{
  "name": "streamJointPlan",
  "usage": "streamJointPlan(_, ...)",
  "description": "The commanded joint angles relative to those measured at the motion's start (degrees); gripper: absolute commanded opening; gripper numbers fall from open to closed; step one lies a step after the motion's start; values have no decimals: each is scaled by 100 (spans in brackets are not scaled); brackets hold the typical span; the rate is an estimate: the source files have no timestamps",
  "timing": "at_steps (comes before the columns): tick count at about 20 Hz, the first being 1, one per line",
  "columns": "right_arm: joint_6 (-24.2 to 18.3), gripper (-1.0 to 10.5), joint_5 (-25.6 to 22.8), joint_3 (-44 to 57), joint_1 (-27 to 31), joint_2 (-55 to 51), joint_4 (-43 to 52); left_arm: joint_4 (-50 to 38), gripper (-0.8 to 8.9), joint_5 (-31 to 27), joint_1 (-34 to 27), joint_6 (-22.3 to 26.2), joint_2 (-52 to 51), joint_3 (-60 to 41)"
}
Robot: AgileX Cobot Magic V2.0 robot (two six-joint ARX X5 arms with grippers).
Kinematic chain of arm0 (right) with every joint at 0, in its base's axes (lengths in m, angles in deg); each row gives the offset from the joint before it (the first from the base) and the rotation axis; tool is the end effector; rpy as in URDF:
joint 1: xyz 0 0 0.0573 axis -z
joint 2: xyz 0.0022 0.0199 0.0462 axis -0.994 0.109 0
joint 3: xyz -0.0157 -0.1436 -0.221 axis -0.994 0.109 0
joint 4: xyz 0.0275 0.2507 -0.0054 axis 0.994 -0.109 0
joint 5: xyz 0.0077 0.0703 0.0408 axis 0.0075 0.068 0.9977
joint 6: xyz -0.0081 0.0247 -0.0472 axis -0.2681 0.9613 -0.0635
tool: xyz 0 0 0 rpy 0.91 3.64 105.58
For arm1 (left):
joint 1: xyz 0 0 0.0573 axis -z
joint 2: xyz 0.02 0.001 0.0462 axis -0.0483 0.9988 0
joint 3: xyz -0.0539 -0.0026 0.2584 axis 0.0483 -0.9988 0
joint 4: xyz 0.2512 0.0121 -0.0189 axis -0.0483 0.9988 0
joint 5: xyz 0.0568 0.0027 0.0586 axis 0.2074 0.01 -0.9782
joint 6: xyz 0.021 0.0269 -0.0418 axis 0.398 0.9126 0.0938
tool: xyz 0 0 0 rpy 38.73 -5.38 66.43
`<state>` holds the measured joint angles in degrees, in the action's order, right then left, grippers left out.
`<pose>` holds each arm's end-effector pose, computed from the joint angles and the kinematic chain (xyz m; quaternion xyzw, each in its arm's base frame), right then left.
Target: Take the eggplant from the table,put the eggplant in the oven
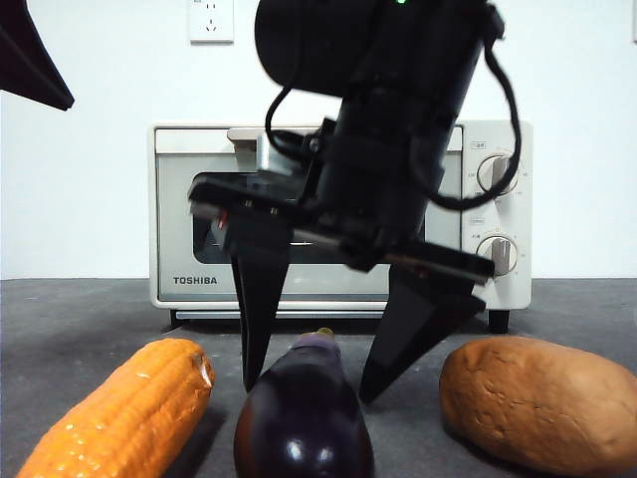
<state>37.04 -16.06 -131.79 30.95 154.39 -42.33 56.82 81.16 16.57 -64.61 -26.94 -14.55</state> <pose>0.1915 0.2569 0.1733 0.0109 0.6185 0.2206 0.7541 0.1775 -0.0529 0.2938 -0.1320 0.3114 -0.2240 0.9140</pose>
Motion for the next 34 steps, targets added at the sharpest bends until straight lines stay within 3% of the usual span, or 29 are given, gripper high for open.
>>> streamJointPlan(1,105,331,-125,-103,-72,133,39,-59,6,24,22,103,42,101)
streamJointPlan(5,208,182,-151,-155,-105,111,-46,-57,6,24,22,122,42,101)
streamJointPlan(7,107,165,-151,-391,-105,-9,-468,-61,6,24,22,122,42,101)
streamJointPlan(14,-2011,165,-149,-1910,-109,-1187,-3112,-68,6,-4,529,229,306,422)
streamJointPlan(17,-2555,165,-221,-1954,-107,-1829,-3580,-87,6,-111,815,258,809,881)
streamJointPlan(20,-2944,165,-621,-1954,-109,-2402,-3932,-105,6,-308,1051,400,1451,1440)
streamJointPlan(27,-3010,165,-1298,-1954,-107,-3633,-4535,352,6,-367,1497,848,3272,3270)
streamJointPlan(34,-2885,165,-1333,-1952,-107,-4675,-4594,1008,6,-662,1781,1226,4478,4360)
